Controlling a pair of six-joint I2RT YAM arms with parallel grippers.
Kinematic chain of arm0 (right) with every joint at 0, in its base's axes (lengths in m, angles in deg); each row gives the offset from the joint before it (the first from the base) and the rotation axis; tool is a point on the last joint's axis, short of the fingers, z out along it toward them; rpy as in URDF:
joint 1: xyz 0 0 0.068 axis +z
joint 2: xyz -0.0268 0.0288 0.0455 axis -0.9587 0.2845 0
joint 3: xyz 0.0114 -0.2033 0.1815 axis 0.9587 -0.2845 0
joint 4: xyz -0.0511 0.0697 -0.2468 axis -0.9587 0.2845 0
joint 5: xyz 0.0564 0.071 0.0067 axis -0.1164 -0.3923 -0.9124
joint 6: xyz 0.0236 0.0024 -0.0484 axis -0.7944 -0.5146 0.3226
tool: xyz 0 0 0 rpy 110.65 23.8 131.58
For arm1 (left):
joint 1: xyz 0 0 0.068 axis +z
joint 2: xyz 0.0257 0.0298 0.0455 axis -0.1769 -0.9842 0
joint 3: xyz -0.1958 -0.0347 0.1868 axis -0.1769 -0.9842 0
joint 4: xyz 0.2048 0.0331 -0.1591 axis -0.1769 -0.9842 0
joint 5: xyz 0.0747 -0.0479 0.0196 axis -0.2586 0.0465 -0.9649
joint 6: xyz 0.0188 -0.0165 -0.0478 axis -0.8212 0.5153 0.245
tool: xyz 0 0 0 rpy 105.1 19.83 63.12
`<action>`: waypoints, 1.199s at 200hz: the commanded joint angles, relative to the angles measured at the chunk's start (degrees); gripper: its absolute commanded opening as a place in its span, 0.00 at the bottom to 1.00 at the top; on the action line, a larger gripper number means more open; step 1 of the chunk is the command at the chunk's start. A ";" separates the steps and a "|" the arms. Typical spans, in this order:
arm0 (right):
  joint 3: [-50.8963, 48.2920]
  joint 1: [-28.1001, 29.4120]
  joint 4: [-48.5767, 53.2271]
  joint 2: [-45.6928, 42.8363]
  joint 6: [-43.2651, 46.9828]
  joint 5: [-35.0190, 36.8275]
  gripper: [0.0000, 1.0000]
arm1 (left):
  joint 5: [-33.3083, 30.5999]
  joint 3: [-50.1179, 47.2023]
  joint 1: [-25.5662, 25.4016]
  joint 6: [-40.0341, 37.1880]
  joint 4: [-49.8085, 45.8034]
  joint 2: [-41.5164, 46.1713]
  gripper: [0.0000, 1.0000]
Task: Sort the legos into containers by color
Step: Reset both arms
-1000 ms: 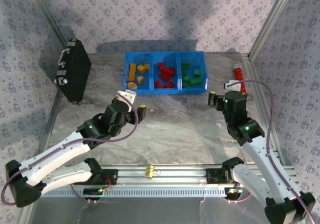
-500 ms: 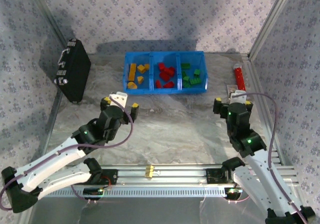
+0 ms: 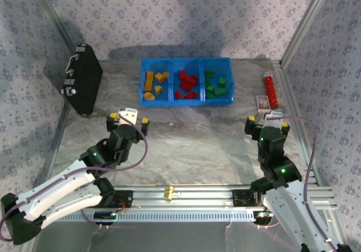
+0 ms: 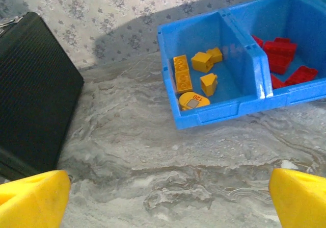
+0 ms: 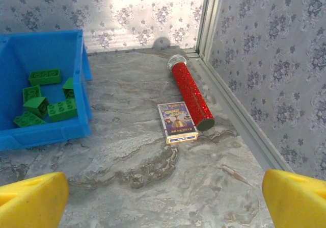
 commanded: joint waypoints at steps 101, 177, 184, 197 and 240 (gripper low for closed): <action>-7.08 0.31 1.02 -2.92 -3.90 4.73 0.99 | -3.99 -9.43 4.31 -3.44 4.34 5.41 1.00; -10.85 0.30 2.62 -8.03 -4.55 6.95 0.99 | -5.04 -13.71 6.90 -2.23 2.82 8.95 1.00; -11.24 0.44 2.86 -8.54 -4.69 7.08 0.99 | -5.01 -14.09 7.14 -2.13 2.78 9.05 1.00; -11.99 0.37 3.04 -9.54 -4.95 7.33 0.99 | -5.22 -14.44 7.30 -1.98 2.81 9.33 1.00; -13.46 0.39 2.25 -10.56 -5.02 8.12 0.99 | -5.38 -14.99 9.10 -3.23 4.14 9.20 1.00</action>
